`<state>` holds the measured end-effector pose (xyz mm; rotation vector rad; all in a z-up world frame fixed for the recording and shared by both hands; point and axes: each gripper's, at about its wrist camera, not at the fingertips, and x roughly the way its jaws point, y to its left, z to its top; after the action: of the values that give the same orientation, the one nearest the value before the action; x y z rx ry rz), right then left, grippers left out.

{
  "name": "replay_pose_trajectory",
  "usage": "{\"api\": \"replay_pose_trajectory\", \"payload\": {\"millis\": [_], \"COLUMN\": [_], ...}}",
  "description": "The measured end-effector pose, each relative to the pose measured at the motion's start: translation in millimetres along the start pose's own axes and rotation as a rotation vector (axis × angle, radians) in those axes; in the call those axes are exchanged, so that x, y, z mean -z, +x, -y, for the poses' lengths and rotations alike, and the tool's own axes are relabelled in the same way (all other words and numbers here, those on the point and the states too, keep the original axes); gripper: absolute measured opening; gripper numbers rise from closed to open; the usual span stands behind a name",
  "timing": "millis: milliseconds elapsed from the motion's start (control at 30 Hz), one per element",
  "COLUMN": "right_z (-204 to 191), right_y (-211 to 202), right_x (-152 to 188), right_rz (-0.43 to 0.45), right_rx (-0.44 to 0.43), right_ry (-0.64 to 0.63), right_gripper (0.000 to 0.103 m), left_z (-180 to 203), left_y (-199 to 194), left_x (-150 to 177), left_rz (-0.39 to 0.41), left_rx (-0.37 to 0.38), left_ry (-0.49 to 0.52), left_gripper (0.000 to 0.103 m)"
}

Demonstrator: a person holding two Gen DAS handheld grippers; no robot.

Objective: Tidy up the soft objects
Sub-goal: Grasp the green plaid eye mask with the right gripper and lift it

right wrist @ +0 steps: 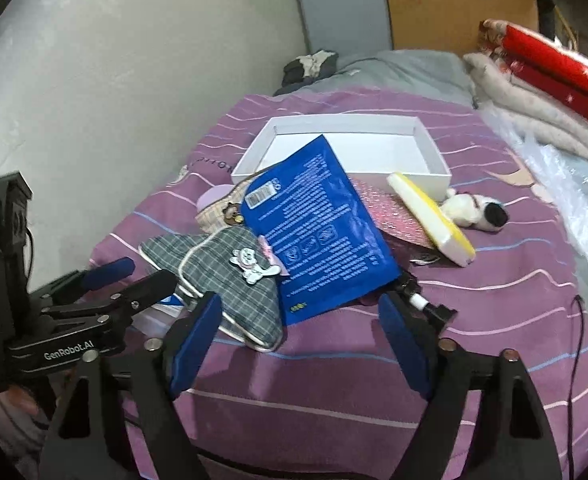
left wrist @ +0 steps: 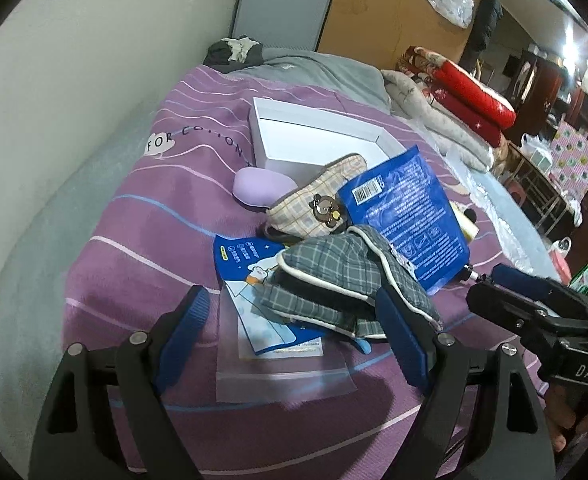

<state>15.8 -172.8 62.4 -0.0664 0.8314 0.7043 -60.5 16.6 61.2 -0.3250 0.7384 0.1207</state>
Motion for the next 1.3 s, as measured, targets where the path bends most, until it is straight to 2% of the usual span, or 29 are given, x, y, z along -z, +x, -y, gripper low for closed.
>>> {"api": "replay_pose_trajectory", "payload": {"millis": [200,333,433,533,700,733,767,800,833,867,933,967,1100,1267,1300], "right_z": [-8,-16,-23,-29,-32,-31,-29,-28,-26,-25,-20,-19,-17,-7,-5], "right_y": [11,21,35,55,79,80,80,79,78,76,69,64,45,22,20], "right_x": [-3,-10,-16,-19,-14,-12,-10,-9,-7,-7,-6,-6,-11,-18,-19], "right_rz": [-0.039,-0.071,-0.104,-0.134,-0.204,-0.209,-0.212,-0.218,-0.223,-0.218,-0.2,-0.19,-0.132,-0.065,-0.054], "right_rx": [-0.07,-0.133,-0.174,-0.183,-0.213,-0.221,-0.223,-0.227,-0.235,-0.242,-0.262,-0.27,-0.245,-0.232,-0.223], "right_ry": [0.001,-0.012,-0.029,-0.051,-0.016,-0.005,0.006,0.012,0.023,0.033,0.051,0.053,0.054,0.09,0.092], "right_gripper": [0.075,0.075,0.075,0.075,0.074,0.072,0.06,0.054,0.052,0.045,0.024,0.021,0.018,0.018,0.018], "left_z": [-9,-17,-24,-31,-41,-42,-43,-43,-43,-42,-39,-38,-32,-32,-34], "left_y": [2,0,-3,-4,2,3,5,6,7,8,9,9,11,18,20], "left_x": [-4,-7,-13,-17,-16,-15,-15,-14,-13,-13,-11,-11,-9,-9,-8], "left_rz": [-0.019,-0.021,-0.011,-0.011,-0.047,-0.055,-0.062,-0.069,-0.077,-0.084,-0.092,-0.093,-0.106,-0.136,-0.144], "left_rx": [-0.02,-0.018,-0.043,-0.078,-0.089,-0.085,-0.079,-0.072,-0.067,-0.064,-0.056,-0.05,-0.026,0.011,0.02], "left_ry": [-0.032,-0.054,-0.058,-0.071,-0.105,-0.11,-0.114,-0.118,-0.12,-0.118,-0.11,-0.106,-0.087,-0.117,-0.129], "left_gripper": [0.077,0.077,0.077,0.077,0.077,0.077,0.077,0.075,0.071,0.07,0.068,0.067,0.066,0.053,0.048]}}
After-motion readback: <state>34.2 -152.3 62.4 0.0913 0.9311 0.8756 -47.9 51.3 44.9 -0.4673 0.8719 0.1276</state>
